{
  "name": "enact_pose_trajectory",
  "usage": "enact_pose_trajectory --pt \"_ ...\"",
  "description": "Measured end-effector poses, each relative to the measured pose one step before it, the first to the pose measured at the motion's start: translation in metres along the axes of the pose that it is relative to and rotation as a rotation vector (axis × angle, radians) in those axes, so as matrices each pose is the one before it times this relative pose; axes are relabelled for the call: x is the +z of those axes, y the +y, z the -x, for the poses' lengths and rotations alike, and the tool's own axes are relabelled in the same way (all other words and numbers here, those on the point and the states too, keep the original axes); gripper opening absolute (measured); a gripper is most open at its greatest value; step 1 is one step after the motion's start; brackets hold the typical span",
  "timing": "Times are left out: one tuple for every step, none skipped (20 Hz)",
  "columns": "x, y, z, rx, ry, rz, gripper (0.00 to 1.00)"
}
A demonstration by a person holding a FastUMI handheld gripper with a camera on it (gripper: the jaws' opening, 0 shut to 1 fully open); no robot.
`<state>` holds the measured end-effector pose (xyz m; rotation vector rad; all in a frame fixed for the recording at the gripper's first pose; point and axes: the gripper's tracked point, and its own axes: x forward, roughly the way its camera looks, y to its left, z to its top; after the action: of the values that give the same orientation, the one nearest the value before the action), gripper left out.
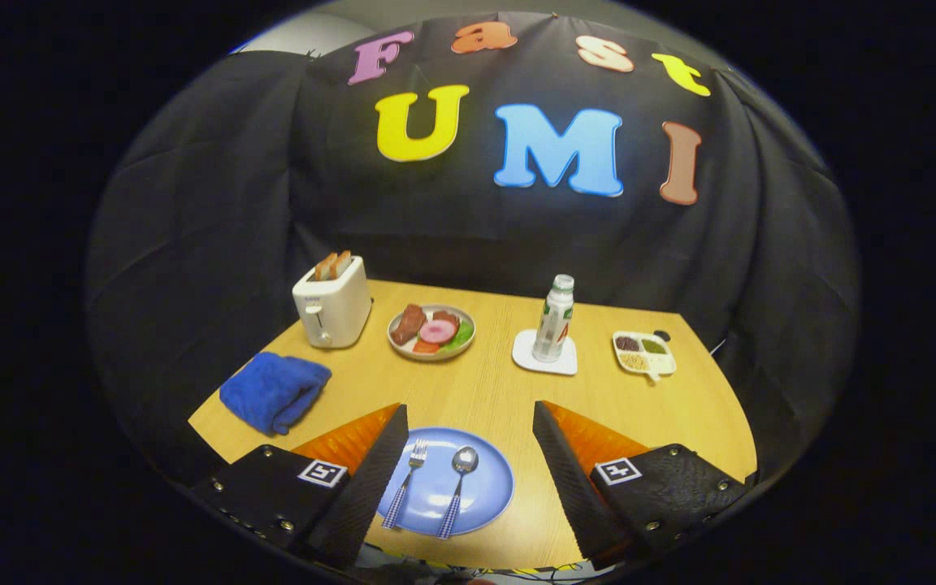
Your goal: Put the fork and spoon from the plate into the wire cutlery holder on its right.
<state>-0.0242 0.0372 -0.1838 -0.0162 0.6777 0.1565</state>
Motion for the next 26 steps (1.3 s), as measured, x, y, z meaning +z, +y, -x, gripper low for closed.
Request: enact_pose_trajectory --pt "-0.01368 0.003 -0.00485 0.01284 0.05159 -0.0086 0.95" --pt "-0.01283 0.00057 -0.00616 0.00083 0.04086 -0.00611 0.95" --pt "-0.00917 0.0003 -0.00371 -0.00003 0.03312 -0.00242 0.95" --pt "-0.0092 0.00049 -0.00451 -0.00079 0.03142 -0.00342 0.95" --pt "-0.00761 0.00122 -0.00389 -0.00005 0.03063 -0.00306 0.95" --pt "-0.00928 0.0013 -0.00433 -0.00083 0.03065 -0.0025 0.95" --pt "-0.00815 0.00074 -0.0053 0.00077 0.03265 -0.00136 0.95" --pt "-0.01039 0.00131 -0.00532 0.0035 0.03592 0.00039 0.95" --pt "-0.00704 0.00207 -0.00453 0.00924 0.03229 0.00176 0.95" --pt "-0.00626 0.00165 -0.00515 0.00488 0.02389 0.00314 0.95" --pt "-0.00507 0.0012 -0.00499 0.00683 0.0239 -0.00607 0.95" --pt "-0.00768 0.00112 -0.00576 -0.00183 0.02633 -0.0002 0.95" --pt "-0.00568 -0.00081 -0.00372 -0.00439 0.02578 0.0 0.95" --pt "-0.00713 -0.00121 -0.00509 -0.00837 0.02594 0.00455 0.95" --pt "-0.00387 -0.00115 -0.0051 -0.008 0.02373 0.00364 0.95" --pt "-0.00511 -0.00009 -0.00524 -0.00358 0.0248 0.00237 0.95" --pt "-0.00208 0.00019 -0.00542 -0.00229 0.02333 -0.00306 0.9" --pt "-0.00538 0.00057 -0.00428 0.00123 0.02915 0.00126 0.8" --pt "-0.00377 0.00036 -0.00443 -0.00232 0.02653 -0.00049 0.8" --pt "-0.00371 0.00087 -0.00431 0.00799 0.03168 0.0005 0.79" --pt "-0.00467 0.0001 -0.0041 0.00193 0.02664 -0.00125 0.8" --pt "-0.00342 0.00033 -0.00293 -0.0009 0.02597 -0.00009 0.73" --pt "-0.00107 -0.00241 -0.00214 -0.00884 0.01747 0.00033 0.67" --pt "-0.00137 -0.00118 -0.00172 -0.00475 0.01489 -0.00271 0.67" --pt "0.00166 -0.00018 -0.00132 -0.0008 0.00737 0.00047 0.67" --pt "0.00216 0.00129 -0.00285 0.00514 0.00756 0.00586 0.66"
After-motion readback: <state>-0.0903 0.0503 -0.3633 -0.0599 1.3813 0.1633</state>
